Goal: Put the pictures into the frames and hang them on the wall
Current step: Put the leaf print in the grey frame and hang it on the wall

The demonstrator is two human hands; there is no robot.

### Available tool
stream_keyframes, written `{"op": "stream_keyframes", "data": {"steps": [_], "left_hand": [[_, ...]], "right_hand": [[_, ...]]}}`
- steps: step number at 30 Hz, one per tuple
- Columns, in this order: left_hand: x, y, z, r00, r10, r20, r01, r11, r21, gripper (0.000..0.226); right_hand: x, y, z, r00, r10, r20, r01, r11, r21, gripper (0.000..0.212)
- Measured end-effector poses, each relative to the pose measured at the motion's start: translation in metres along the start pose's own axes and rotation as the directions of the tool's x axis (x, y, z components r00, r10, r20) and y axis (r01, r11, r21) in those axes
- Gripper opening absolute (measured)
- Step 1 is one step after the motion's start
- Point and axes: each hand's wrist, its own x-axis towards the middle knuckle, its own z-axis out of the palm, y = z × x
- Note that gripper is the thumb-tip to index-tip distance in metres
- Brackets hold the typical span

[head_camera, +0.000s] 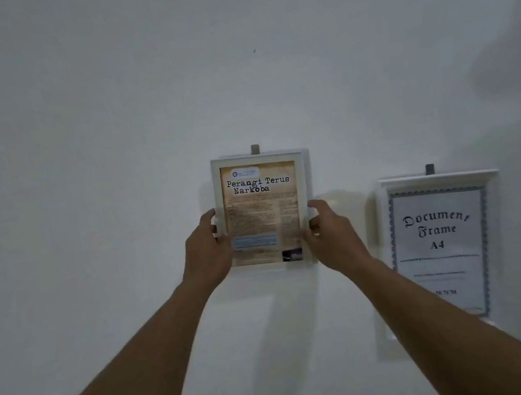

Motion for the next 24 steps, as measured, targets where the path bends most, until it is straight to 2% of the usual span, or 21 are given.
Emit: {"op": "stream_keyframes", "data": {"steps": [7, 16, 24], "left_hand": [[0.005, 0.000, -0.003, 0.998, 0.068, 0.007, -0.068, 0.997, 0.030, 0.067], [0.002, -0.002, -0.007, 0.992, 0.074, 0.105, -0.075, 0.997, 0.011, 0.077], [-0.062, 0.029, -0.006, 0.974, 0.012, 0.227, 0.002, 0.998, -0.060, 0.077]], "right_hand": [[0.006, 0.005, 0.007, 0.997, -0.009, -0.071, 0.014, 0.997, 0.070, 0.061], [-0.008, 0.005, -0.018, 0.998, 0.011, -0.057, -0.007, 0.997, 0.071, 0.079], [-0.067, 0.018, -0.061, 0.999, 0.037, 0.020, -0.039, 0.989, 0.143, 0.086]]}}
